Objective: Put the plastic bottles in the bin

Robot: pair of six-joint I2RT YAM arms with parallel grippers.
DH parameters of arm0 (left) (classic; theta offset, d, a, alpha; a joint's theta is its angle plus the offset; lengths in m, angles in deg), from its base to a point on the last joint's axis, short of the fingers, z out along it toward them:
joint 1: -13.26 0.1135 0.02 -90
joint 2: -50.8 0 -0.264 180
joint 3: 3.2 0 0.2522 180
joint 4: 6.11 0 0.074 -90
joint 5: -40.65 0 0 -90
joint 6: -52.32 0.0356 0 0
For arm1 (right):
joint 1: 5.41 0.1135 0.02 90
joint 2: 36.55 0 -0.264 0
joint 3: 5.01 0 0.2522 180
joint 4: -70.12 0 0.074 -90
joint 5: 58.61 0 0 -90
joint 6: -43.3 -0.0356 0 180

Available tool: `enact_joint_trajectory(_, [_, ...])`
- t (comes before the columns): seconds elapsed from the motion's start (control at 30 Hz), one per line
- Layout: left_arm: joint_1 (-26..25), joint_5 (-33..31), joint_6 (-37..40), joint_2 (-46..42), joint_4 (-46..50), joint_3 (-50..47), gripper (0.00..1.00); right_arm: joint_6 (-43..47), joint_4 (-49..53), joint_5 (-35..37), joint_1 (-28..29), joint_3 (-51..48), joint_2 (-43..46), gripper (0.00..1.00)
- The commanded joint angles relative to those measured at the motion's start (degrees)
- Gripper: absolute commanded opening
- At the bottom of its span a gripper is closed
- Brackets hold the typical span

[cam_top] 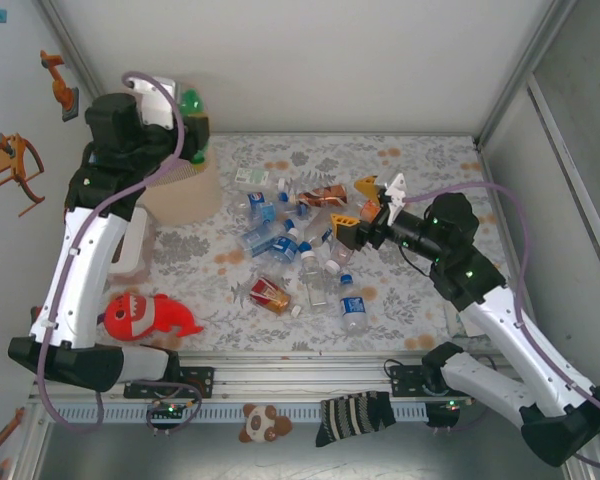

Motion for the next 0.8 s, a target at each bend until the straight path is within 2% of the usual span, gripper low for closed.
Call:
enact_joint_trajectory(0.0, [2.7,-3.8,1.9,1.9,3.0,4.2,0.49,1.1,-0.6,-0.1,0.3,1.4,-0.5,0.88])
enact_joint_trajectory(0.27, [7.7,-10.9,5.4,9.6,5.1,12.3,0.48,1.1,-1.3,-0.6,0.2,1.8,-1.3,0.88])
enact_joint_trajectory(0.5, [10.1,-16.8,8.0,15.5,7.3,16.5,0.47,1.1,-0.7,-0.7,0.2,1.9,-0.8,0.87])
enact_joint_trajectory(0.77, [13.7,-15.6,6.1,19.5,10.1,16.6,0.47,0.8,-0.6,-0.7,0.2,1.4,-0.5,0.87])
